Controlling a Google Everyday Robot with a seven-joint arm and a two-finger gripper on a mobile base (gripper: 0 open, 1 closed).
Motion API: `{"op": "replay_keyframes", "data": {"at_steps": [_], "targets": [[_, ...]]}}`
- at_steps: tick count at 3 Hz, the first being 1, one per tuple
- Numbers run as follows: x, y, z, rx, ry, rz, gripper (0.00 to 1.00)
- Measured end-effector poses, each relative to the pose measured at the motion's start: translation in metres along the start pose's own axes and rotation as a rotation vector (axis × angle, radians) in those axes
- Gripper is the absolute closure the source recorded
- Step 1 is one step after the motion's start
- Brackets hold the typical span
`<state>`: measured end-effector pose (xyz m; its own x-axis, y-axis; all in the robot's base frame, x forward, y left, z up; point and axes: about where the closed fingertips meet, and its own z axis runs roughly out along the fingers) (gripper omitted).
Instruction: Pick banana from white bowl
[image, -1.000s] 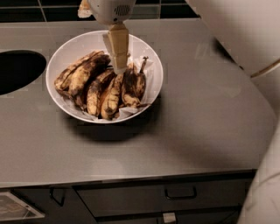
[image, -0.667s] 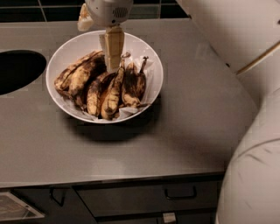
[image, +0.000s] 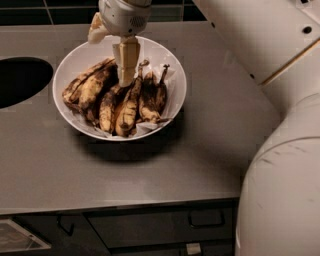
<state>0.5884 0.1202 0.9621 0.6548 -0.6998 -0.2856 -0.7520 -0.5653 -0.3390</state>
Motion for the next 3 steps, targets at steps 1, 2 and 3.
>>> {"op": "replay_keyframes", "data": {"at_steps": [1,2,3], "targets": [[-0.001,-0.001,0.002,0.007,-0.015,-0.004,0.01],[-0.006,-0.007,0.014,-0.009,-0.036,-0.023,0.14],[-0.012,-0.010,0.025,-0.026,-0.052,-0.039,0.34]]}}
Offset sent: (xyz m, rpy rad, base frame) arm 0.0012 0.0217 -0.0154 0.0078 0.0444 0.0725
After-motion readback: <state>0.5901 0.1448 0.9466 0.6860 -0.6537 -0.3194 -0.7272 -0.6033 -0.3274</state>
